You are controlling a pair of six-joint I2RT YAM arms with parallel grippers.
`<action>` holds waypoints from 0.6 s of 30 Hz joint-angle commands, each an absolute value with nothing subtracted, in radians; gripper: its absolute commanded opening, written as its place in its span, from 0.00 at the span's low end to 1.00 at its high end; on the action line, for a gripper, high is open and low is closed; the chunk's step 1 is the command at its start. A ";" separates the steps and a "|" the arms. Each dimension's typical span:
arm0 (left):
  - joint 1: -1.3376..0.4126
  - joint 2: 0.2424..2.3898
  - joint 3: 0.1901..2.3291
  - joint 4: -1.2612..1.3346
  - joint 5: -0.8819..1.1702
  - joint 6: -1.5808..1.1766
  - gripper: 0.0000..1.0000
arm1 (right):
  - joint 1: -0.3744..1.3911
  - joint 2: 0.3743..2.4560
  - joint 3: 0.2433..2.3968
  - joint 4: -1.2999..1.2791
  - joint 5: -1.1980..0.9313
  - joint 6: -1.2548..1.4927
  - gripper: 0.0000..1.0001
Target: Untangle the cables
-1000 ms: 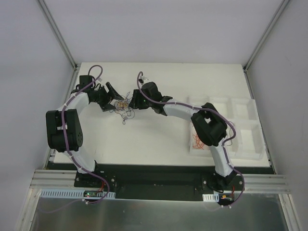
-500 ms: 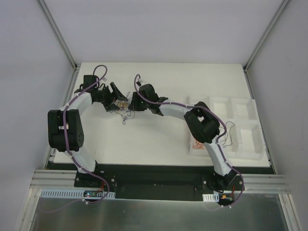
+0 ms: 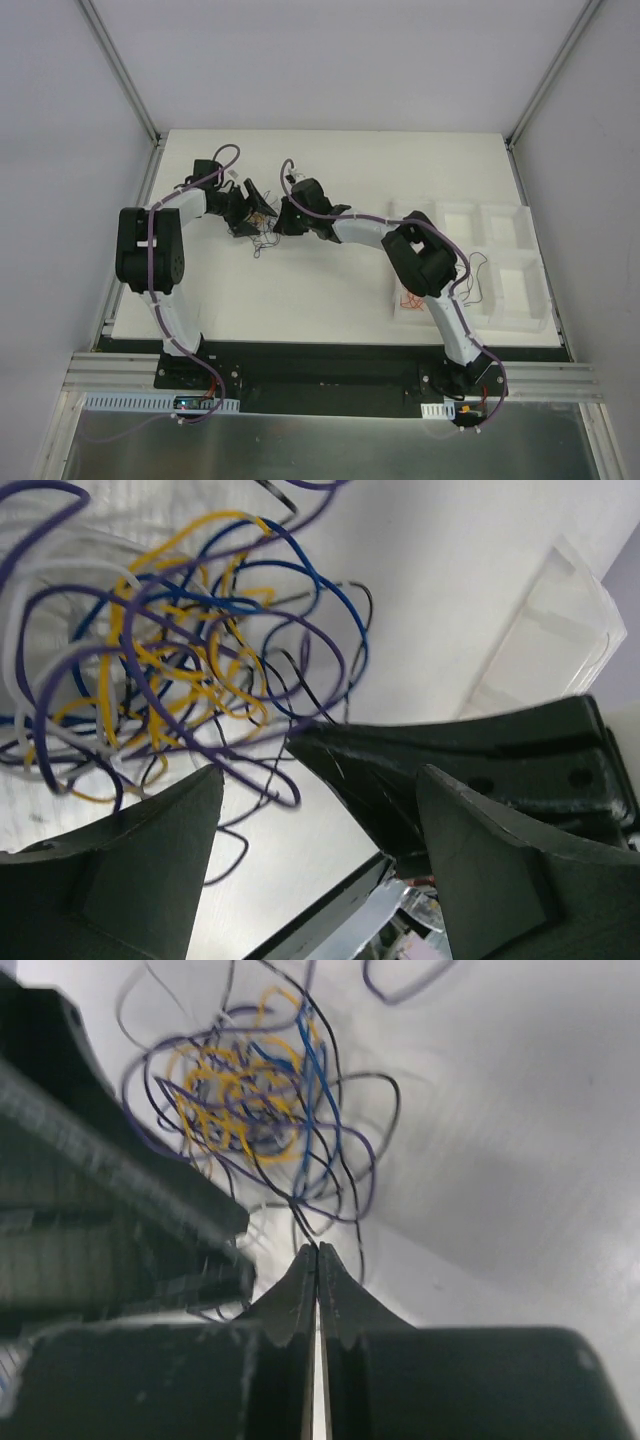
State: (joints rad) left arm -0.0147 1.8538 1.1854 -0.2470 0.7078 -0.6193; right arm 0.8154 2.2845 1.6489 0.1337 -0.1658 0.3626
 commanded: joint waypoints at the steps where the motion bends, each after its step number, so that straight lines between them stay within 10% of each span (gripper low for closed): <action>1: -0.028 1.939 1.246 -0.215 0.735 -0.678 0.77 | 0.838 2.131 1.533 0.241 -0.206 0.359 0.01; 10: -0.018 2.055 1.252 -0.202 0.690 -0.727 0.70 | 0.864 1.708 1.240 0.308 -0.207 0.321 0.00; 18: -0.008 2.077 1.246 -0.227 0.631 -0.686 0.44 | 0.844 1.312 1.294 0.043 -0.112 0.203 0.00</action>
State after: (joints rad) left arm -0.0154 2.0491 1.2453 -0.1989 0.7494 -0.7288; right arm 0.8612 1.4677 1.2133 0.1589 -0.1677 0.2848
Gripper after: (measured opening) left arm 0.479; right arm 0.008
